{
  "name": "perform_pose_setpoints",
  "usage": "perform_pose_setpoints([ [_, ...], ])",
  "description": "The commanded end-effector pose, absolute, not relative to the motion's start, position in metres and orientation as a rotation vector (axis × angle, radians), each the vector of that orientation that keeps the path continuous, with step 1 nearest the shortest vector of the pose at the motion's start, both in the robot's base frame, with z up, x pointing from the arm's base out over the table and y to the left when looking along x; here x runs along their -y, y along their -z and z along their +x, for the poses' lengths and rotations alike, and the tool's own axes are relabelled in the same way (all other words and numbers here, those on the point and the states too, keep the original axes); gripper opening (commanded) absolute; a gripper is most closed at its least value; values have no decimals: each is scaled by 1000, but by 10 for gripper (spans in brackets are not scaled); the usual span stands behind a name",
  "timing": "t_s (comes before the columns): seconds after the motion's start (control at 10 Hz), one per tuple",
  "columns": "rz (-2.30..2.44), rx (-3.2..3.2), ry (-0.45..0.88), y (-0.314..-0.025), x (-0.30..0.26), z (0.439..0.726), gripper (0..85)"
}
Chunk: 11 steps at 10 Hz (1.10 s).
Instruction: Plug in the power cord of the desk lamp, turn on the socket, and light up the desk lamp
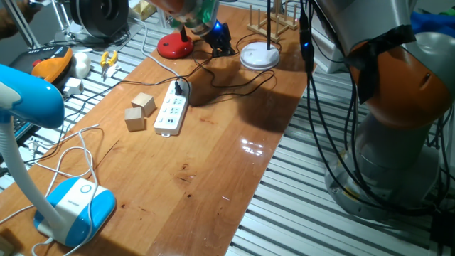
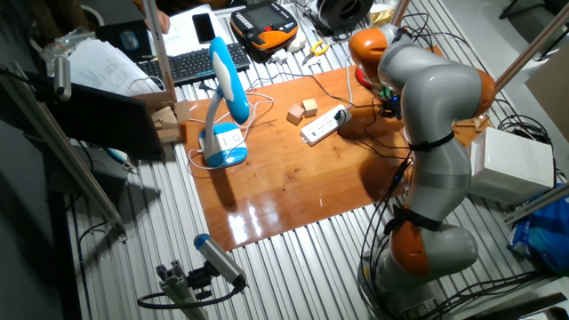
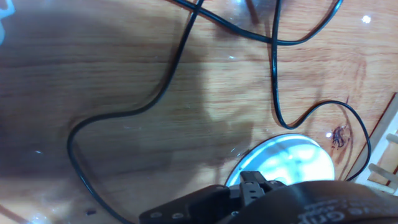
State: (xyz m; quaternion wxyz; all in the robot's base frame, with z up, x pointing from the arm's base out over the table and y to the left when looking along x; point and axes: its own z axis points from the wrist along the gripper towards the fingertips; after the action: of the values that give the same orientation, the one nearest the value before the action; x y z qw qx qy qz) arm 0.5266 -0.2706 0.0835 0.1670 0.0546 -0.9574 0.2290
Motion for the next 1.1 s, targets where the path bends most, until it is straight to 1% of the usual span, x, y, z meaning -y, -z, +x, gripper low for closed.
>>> perform_pose_setpoints([
  [0.0,147,2722,-636,-83,271,527,0],
  [0.3,104,2699,-662,-83,271,527,0],
  [0.4,98,2691,-637,-83,271,527,0],
  [1.0,43,2720,-635,-84,270,524,0],
])
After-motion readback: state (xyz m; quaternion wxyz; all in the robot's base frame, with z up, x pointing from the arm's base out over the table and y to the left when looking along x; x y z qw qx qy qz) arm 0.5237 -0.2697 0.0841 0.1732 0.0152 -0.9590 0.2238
